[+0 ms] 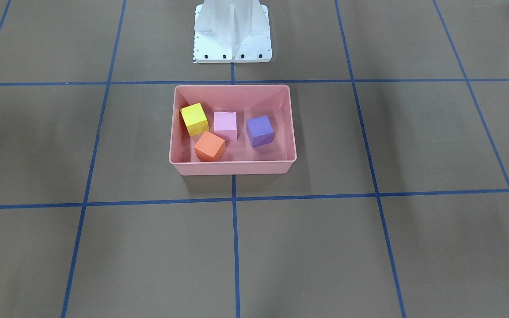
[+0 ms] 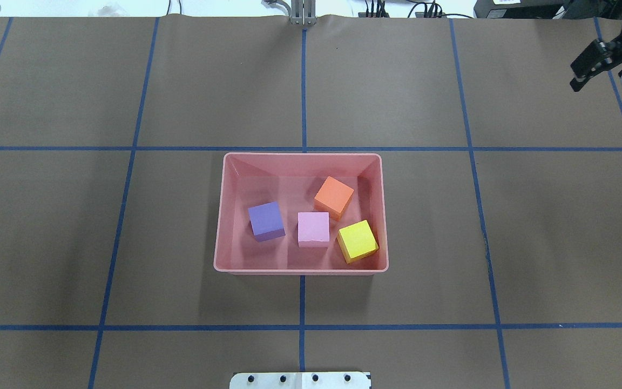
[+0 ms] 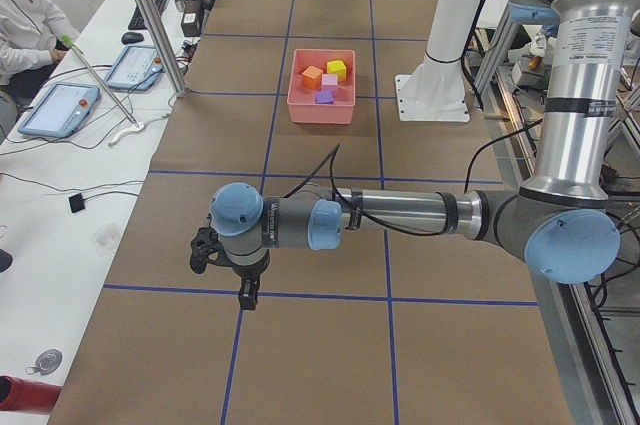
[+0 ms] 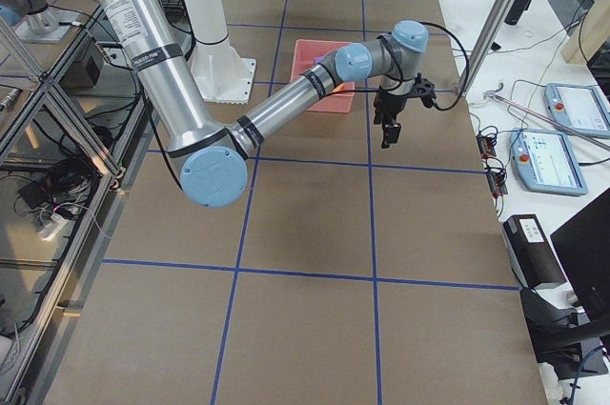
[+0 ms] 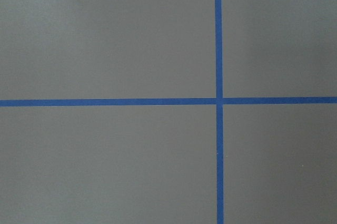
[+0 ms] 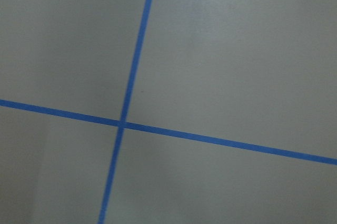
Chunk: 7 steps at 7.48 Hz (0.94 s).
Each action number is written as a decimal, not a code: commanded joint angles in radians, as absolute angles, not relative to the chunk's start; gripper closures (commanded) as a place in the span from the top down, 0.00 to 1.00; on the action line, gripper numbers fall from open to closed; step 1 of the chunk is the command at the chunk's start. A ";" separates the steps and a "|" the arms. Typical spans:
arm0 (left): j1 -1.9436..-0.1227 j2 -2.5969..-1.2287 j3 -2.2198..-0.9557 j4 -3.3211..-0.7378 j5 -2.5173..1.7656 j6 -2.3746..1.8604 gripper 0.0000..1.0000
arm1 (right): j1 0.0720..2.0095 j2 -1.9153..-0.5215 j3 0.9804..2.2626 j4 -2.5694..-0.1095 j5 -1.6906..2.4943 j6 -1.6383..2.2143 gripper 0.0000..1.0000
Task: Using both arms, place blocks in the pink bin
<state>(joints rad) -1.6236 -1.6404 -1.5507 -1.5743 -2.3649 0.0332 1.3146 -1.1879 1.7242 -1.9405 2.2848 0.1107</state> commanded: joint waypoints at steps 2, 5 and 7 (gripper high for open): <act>-1.611 -1.634 -1.575 -1.572 -2.352 0.074 1.00 | 1.492 -1.343 1.677 -1.919 2.296 -0.031 1.00; -1.611 -1.634 -1.581 -1.578 -2.359 0.080 1.00 | 1.532 -1.567 1.655 -1.651 2.296 -0.084 1.00; -1.608 -1.632 -1.582 -1.582 -2.359 0.078 1.00 | 1.537 -1.586 1.652 -1.628 2.295 -0.083 1.00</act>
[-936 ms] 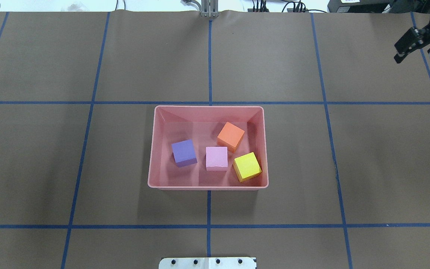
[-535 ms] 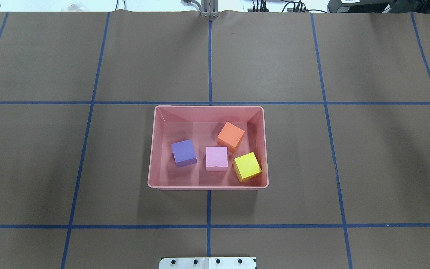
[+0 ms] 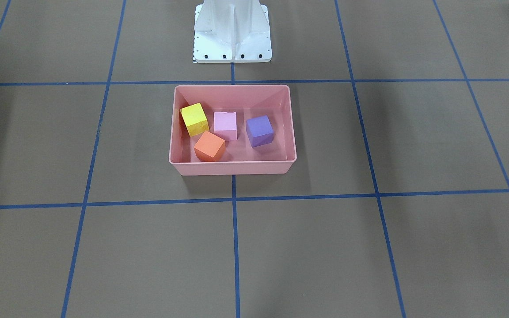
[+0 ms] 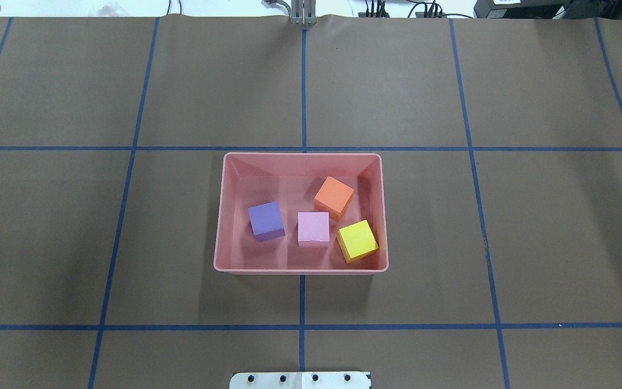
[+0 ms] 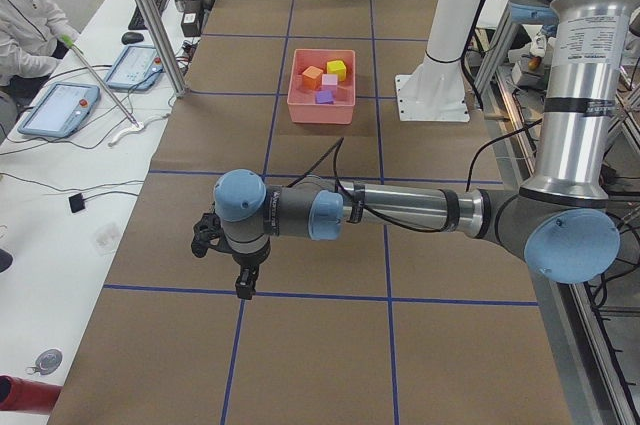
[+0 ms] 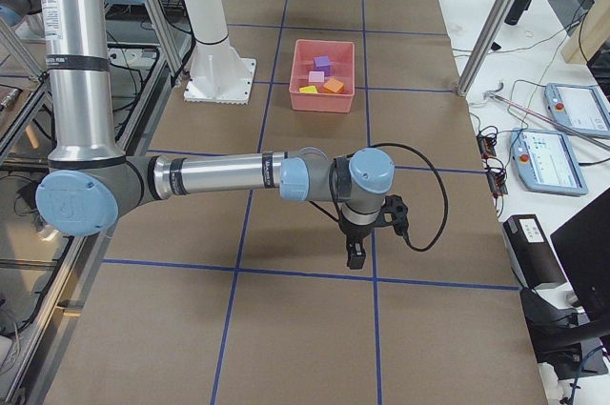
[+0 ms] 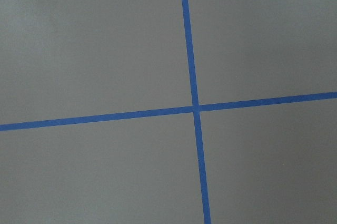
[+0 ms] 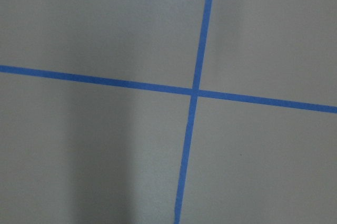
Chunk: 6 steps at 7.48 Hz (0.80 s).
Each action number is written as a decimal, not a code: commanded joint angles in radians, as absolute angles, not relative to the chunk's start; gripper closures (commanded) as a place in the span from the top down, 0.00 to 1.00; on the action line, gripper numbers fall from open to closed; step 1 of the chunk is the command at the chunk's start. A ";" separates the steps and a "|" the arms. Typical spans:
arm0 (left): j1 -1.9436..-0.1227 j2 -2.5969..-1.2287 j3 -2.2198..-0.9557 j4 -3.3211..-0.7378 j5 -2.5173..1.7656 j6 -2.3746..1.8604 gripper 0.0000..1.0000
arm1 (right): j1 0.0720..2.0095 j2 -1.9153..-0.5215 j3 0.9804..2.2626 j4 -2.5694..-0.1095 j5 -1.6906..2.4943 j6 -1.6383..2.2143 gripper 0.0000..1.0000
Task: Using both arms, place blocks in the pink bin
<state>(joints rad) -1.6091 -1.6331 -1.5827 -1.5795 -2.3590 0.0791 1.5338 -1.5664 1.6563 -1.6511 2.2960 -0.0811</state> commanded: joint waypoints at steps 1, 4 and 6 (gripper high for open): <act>-1.608 -1.631 -1.583 -1.580 -2.359 0.078 1.00 | 1.537 -1.582 1.654 -1.628 2.295 -0.078 1.00; -1.608 -1.631 -1.585 -1.582 -2.359 0.078 1.00 | 1.537 -1.568 1.655 -1.626 2.295 -0.077 1.00; -1.608 -1.631 -1.586 -1.582 -2.359 0.078 1.00 | 1.537 -1.559 1.654 -1.626 2.293 -0.077 1.00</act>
